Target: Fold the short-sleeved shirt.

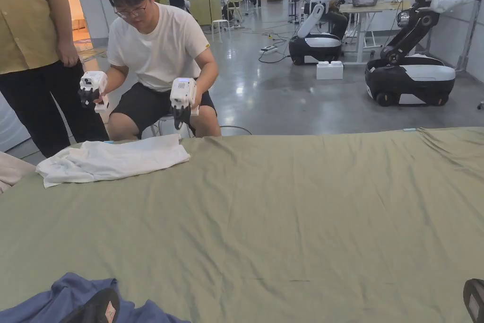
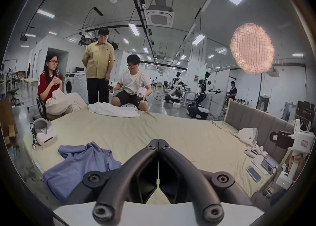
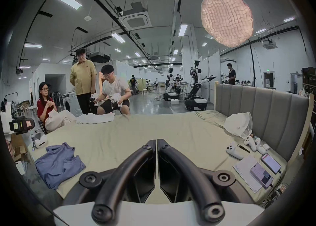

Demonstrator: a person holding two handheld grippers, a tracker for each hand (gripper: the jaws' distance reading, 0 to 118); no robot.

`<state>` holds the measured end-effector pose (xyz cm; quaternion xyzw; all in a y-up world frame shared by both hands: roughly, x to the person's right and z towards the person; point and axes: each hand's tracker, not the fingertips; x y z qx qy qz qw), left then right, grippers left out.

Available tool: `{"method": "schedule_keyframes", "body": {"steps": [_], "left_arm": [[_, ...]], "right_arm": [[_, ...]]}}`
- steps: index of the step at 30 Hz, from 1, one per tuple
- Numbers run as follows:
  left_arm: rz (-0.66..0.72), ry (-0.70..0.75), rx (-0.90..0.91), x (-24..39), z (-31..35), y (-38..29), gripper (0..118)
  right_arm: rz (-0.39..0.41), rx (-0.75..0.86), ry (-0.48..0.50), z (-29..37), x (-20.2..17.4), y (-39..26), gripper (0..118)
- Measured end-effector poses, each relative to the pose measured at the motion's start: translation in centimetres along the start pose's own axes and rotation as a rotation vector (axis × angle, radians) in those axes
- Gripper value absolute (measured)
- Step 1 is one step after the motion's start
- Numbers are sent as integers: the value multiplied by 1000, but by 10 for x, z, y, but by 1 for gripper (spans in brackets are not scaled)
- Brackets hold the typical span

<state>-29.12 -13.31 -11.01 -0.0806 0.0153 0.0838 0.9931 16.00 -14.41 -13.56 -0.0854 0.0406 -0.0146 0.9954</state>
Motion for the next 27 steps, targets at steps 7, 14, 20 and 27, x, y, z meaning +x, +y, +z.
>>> {"method": "schedule_keyframes", "body": {"steps": [7,14,20,27], "left_arm": [[30,65,-118,-51,-37,-20,72],[-95,102,-591,-156,-147,-92,90],[-37,187,-739,-200,-213,-141,89],[-71,151,-742,-197,-217,-153,1]], "right_arm": [[-16,-34,45,0,-1,-6,0],[30,-161,53,-3,1,-24,0],[19,-262,29,-8,5,-44,0],[36,-321,23,-10,9,-53,0]]}}
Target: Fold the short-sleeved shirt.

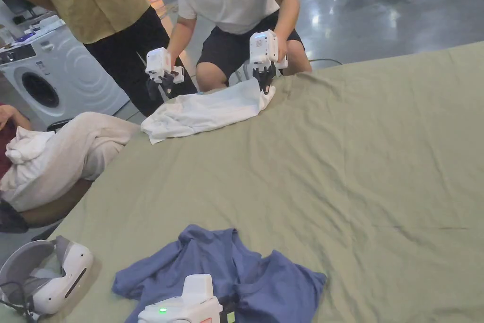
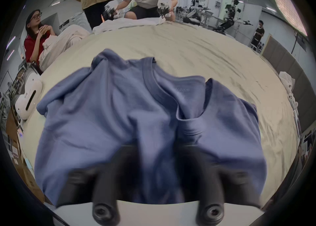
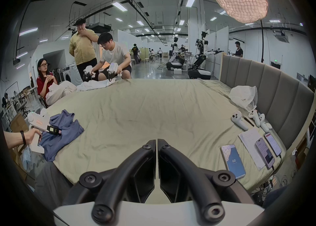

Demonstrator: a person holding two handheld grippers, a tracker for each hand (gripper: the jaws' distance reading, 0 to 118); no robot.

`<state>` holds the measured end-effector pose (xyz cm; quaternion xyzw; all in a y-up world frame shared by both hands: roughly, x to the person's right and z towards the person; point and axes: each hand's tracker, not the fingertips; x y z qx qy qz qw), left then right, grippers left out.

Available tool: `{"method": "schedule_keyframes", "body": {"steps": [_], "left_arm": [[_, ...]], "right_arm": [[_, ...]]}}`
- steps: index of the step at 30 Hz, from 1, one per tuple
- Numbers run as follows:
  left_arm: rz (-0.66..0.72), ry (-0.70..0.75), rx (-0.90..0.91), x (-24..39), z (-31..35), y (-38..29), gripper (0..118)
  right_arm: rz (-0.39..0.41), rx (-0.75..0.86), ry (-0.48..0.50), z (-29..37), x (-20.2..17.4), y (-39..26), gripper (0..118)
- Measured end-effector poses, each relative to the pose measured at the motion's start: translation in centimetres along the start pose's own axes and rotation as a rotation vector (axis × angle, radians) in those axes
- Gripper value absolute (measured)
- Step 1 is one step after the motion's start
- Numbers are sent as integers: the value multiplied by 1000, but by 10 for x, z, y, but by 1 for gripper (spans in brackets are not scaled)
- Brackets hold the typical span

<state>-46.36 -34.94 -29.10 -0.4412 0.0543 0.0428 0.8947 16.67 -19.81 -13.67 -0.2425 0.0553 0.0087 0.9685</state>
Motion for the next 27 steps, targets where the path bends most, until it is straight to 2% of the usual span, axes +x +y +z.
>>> {"method": "schedule_keyframes", "body": {"steps": [1,6,8,14,18,21,24,27], "left_arm": [[-4,34,-7,1,-4,-1,0],[186,-27,-23,-14,4,12,0],[146,-19,91,-5,34,34,0],[232,-218,295,51,93,104,0],[69,-358,329,167,105,143,0],[-57,-488,313,259,85,152,0],[-198,-638,222,362,74,125,0],[-365,-742,118,450,67,66,0]], "right_arm": [[-11,-10,11,-14,-20,-11,0],[-15,9,31,-7,-20,-12,0],[-32,20,49,-6,-15,-14,0],[-76,56,52,5,-3,-18,0],[-92,90,19,24,11,-23,0],[-131,105,-23,40,23,-24,0],[-171,95,-80,56,37,-28,0],[-193,70,-145,68,51,-32,0]]}}
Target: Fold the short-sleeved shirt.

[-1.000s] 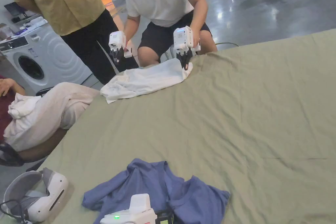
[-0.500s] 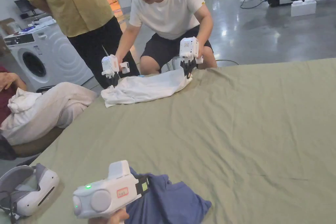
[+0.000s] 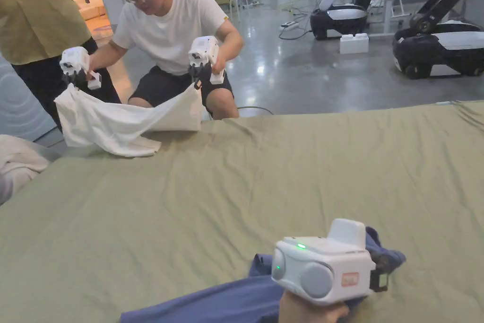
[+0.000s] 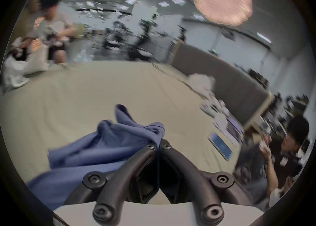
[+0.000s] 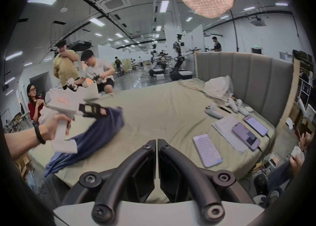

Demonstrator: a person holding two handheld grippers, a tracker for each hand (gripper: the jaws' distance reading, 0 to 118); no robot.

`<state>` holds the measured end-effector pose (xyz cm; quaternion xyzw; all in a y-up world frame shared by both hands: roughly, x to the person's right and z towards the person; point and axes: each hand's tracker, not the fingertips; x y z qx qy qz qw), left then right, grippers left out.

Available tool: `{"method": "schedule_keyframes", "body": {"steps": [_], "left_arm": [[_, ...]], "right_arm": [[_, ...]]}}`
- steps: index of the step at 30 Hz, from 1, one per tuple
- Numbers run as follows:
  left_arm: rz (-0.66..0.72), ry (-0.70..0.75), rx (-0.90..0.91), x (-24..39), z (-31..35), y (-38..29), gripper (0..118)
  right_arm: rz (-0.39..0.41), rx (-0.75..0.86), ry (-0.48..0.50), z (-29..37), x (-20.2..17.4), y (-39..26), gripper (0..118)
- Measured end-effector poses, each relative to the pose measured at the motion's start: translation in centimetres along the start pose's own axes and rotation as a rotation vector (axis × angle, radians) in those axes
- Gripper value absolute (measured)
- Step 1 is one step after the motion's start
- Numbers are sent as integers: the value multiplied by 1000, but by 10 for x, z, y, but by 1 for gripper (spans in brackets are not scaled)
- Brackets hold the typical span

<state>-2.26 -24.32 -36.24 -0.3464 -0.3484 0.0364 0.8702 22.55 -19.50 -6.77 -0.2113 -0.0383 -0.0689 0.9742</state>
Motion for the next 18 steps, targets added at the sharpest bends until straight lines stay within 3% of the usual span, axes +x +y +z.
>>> {"method": "schedule_keyframes", "body": {"steps": [4,7,8,9,10,11,12,14,18], "left_arm": [[-41,-176,-140,88,-60,-62,0],[-52,-256,-181,114,-75,-94,0],[-32,-264,-174,116,-72,-100,6],[3,-260,-156,110,-68,-100,25],[35,-268,-143,101,-60,-97,65],[73,-262,-123,90,-46,-90,86],[80,-247,-53,78,-20,-83,91],[46,-182,62,52,37,-64,88],[-37,117,324,12,178,-48,88]], "right_arm": [[-10,-25,-41,8,15,-4,0],[11,-36,-56,12,16,-6,0],[15,-40,-56,12,16,-6,0],[20,-43,-52,11,14,-5,0],[23,-43,-47,9,12,-6,0],[26,-41,-38,7,9,-4,0],[30,-35,-15,4,4,-1,0],[50,-14,26,-2,-7,6,0],[98,42,115,-12,-32,25,0]]}}
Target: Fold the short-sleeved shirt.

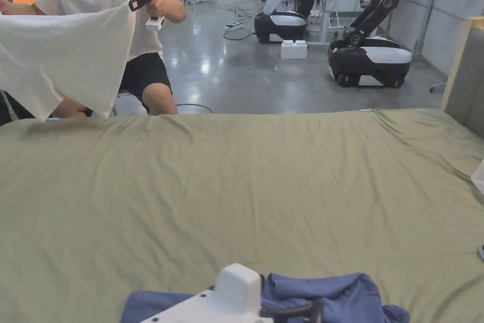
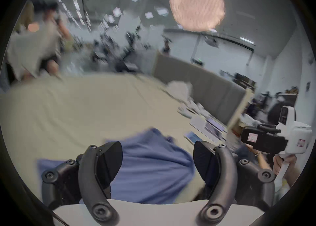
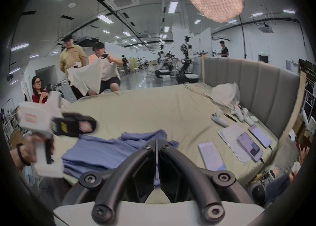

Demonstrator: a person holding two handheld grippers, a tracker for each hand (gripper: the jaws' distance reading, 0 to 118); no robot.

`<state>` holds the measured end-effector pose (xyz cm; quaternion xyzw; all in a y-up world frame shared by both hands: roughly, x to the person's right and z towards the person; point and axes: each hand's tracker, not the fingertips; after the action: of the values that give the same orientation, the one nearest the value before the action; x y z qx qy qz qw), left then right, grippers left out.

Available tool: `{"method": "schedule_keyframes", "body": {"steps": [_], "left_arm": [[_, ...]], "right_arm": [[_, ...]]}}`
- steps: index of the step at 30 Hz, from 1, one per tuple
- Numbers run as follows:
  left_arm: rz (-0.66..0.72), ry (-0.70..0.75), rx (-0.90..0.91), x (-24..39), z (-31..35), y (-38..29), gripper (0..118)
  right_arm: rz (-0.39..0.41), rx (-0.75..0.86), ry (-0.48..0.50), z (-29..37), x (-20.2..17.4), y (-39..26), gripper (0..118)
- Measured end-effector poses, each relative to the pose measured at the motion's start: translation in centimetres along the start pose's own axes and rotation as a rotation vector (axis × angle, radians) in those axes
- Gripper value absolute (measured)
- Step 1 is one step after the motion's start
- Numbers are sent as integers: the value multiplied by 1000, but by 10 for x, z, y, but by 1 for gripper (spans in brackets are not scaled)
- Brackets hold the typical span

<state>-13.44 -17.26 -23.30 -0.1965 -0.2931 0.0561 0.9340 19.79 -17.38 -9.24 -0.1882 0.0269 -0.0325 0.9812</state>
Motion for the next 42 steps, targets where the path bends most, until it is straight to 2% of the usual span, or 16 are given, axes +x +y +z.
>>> {"method": "schedule_keyframes", "body": {"steps": [2,3,6,8,11,18,21,25,26,28,31,32,35,37,39,42], "left_arm": [[-20,158,129,-12,59,11,80],[-24,234,174,-15,86,15,72],[-34,433,282,-13,147,12,35],[-47,523,314,-8,176,6,0],[-104,625,299,-3,199,-2,0],[-76,599,236,-15,197,-5,0],[-19,560,210,-24,185,-8,0],[103,524,58,-63,136,-15,0],[151,494,-2,-82,118,-19,10],[213,438,-54,-113,77,-32,38],[204,493,-246,-156,5,-48,54],[205,490,-282,-169,-15,-54,55],[331,528,-373,-212,-63,-77,55],[329,570,-431,-229,-85,-87,53],[334,555,-500,-236,-96,-99,33],[269,544,-470,-224,-98,-97,2]], "right_arm": [[3,34,42,-6,-9,9,0],[3,51,55,-9,-14,13,0],[18,86,68,-16,-23,22,0],[22,100,72,-20,-26,28,0],[16,118,95,-22,-28,35,0],[46,104,106,-26,-31,35,0],[40,92,106,-26,-29,31,0],[46,55,96,-29,-22,23,0],[42,44,93,-29,-20,20,0],[29,19,88,-30,-14,13,0],[29,-29,67,-30,-6,3,0],[36,-45,59,-30,-3,-1,0],[46,-96,20,-28,7,-12,0],[40,-125,-5,-26,14,-20,0],[19,-160,-34,-28,22,-27,0],[-17,-195,-52,-38,32,-33,0]]}}
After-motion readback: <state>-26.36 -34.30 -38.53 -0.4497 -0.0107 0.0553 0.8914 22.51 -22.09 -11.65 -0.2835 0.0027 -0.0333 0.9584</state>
